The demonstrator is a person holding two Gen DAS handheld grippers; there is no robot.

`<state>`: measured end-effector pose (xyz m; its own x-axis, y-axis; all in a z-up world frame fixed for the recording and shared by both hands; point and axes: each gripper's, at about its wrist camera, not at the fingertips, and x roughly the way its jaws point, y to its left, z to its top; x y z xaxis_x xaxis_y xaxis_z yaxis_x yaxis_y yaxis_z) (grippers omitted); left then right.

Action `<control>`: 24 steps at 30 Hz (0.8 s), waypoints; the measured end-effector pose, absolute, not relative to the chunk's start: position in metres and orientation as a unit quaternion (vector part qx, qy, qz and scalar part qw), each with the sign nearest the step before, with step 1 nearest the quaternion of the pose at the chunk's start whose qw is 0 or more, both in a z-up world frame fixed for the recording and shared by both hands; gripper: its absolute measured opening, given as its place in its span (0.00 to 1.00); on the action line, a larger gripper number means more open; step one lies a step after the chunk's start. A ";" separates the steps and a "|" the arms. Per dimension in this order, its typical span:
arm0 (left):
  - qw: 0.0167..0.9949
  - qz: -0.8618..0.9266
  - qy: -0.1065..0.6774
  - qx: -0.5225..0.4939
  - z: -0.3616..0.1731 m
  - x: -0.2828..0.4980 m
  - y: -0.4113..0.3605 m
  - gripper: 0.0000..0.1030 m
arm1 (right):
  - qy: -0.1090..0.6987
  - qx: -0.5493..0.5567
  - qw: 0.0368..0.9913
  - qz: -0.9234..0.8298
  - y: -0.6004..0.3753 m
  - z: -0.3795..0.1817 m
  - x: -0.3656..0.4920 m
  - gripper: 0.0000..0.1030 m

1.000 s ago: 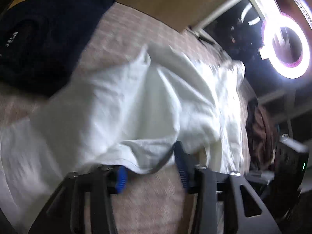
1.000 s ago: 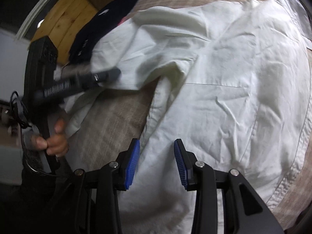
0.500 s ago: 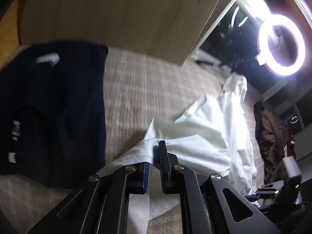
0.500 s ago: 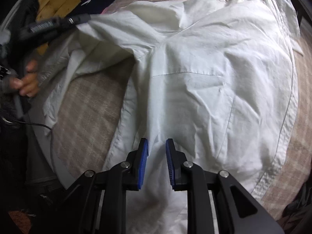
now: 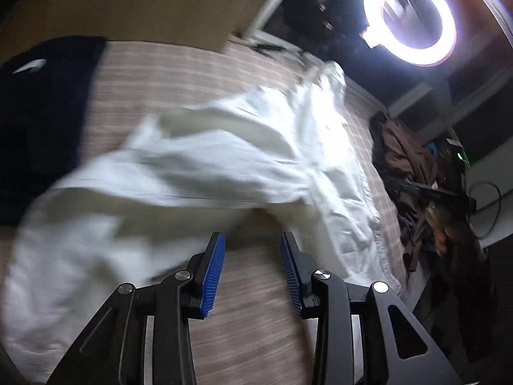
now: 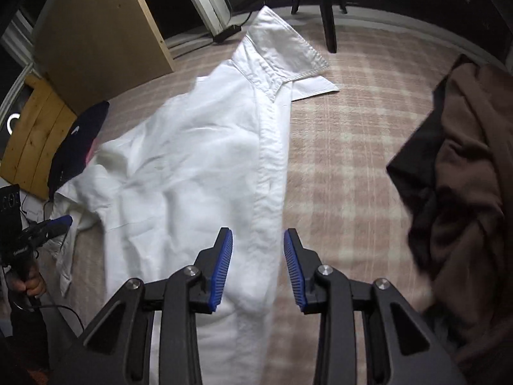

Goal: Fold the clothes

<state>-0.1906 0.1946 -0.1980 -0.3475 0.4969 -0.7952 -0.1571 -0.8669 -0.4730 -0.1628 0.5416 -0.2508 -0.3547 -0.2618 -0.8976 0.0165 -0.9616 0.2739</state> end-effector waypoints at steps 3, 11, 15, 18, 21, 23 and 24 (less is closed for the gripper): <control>0.207 0.802 -0.162 -0.537 -0.204 -0.206 0.224 0.33 | -0.094 0.578 0.113 -0.803 0.540 -0.267 -0.172 0.33; 0.170 0.805 -0.162 -0.544 -0.214 -0.227 0.245 0.32 | -0.080 0.594 0.162 -0.784 0.535 -0.287 -0.175 0.36; 0.163 0.812 -0.154 -0.538 -0.211 -0.225 0.249 0.04 | -0.058 0.590 0.188 -0.783 0.527 -0.284 -0.171 0.34; 0.156 0.816 -0.147 -0.537 -0.206 -0.222 0.247 0.02 | -0.053 0.588 0.213 -0.779 0.521 -0.281 -0.169 0.06; 0.150 0.817 -0.139 -0.539 -0.203 -0.216 0.244 0.02 | -0.036 0.581 0.219 -0.783 0.520 -0.272 -0.168 0.06; 0.146 0.818 -0.133 -0.541 -0.200 -0.211 0.243 0.03 | -0.025 0.581 0.209 -0.786 0.521 -0.271 -0.170 0.06; 0.144 0.818 -0.130 -0.542 -0.199 -0.209 0.242 0.03 | -0.008 0.584 0.204 -0.786 0.518 -0.275 -0.174 0.06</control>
<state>-0.2093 0.2421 -0.1991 -0.3714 0.3758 -0.8490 -0.0944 -0.9250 -0.3681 -0.1737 0.5184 -0.2748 -0.2353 -0.3288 -0.9146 0.3110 -0.9170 0.2496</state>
